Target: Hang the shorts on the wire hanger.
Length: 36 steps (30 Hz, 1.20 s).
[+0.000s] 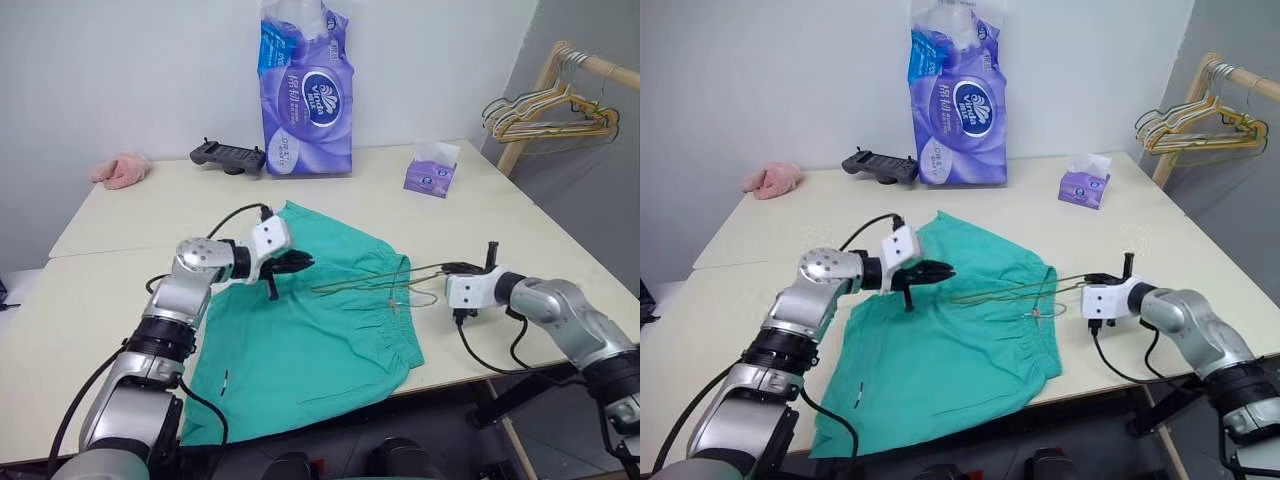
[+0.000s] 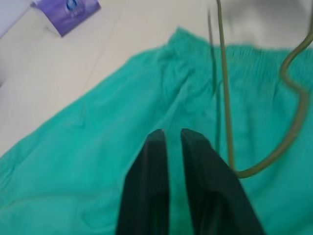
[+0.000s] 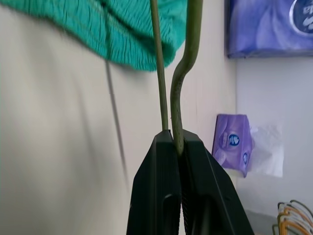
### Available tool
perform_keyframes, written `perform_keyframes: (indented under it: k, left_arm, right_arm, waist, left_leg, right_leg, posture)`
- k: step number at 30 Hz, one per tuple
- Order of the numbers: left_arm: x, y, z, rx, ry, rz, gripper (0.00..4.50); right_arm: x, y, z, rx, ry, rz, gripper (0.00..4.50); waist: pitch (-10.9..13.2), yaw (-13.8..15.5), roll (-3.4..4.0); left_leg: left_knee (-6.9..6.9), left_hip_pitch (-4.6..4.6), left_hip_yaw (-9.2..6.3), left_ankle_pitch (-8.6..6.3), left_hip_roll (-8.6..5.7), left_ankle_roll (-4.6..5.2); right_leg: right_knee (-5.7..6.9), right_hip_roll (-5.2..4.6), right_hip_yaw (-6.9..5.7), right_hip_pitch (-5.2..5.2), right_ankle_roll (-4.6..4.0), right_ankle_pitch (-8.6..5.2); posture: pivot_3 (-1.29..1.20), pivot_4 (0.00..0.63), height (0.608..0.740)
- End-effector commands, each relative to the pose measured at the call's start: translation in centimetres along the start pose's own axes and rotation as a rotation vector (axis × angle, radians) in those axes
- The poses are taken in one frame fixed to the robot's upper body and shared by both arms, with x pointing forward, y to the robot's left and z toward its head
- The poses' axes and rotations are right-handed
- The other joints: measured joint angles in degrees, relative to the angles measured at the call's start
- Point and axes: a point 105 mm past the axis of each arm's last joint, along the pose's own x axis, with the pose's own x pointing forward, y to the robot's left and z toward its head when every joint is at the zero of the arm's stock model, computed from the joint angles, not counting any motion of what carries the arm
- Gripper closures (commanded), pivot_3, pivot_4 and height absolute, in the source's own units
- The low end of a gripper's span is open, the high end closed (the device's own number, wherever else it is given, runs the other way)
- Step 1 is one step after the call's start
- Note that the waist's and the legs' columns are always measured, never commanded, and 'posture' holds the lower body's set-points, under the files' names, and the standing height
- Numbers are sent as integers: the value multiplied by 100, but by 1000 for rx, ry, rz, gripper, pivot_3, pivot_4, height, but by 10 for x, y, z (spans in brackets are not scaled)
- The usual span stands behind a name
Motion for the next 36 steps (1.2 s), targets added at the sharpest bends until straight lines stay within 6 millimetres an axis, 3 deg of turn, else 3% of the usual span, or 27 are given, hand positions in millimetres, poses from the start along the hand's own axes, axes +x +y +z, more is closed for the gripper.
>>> perform_keyframes:
  k: [1,9,15,24,34,36]
  left_arm:
    - [-12,5,34,3,-112,-31,2671]
    - [-11,-16,13,123,17,-131,206]
    - [8,1,8,306,68,-26,206]
    - [35,3,13,392,69,-18,206]
    - [42,3,-5,465,184,-20,206]
    - [42,7,-1,467,168,9,621]
  right_arm:
    - [-11,-17,-17,40,66,-26,4500]
    - [-18,-29,-26,97,145,51,4500]
    - [-21,-53,-5,68,121,30,4500]
    - [-27,-73,30,-3,82,6,4500]
    - [-29,-81,51,-2,61,-20,4500]
    - [-29,-82,56,-12,52,-19,4500]
  waist:
    - [1,-2,1]
    - [5,-21,8]
    - [11,7,13]
    - [11,7,13]
    - [12,-12,14]
    - [12,-11,14]
  left_leg:
    - [0,0,0,0,0,0]
    - [-1,2,1,0,2,0]
    - [-1,0,-3,0,2,0]
    - [-1,-6,-3,0,1,0]
    - [-1,-6,-4,0,1,0]
    - [-1,-7,-5,0,2,0]
  right_leg:
    - [0,0,0,0,-1,0]
    - [0,1,2,0,-5,-2]
    - [-3,0,-2,-1,-3,-2]
    - [-9,-1,-3,-4,-1,-2]
    - [-6,0,-5,-6,22,-16]
    - [-6,0,-6,-6,23,-16]
  posture:
    - [-19,32,740]
    - [-25,30,740]
    - [-39,30,740]
    - [-61,30,740]
    - [-67,30,740]
    - [-66,29,740]
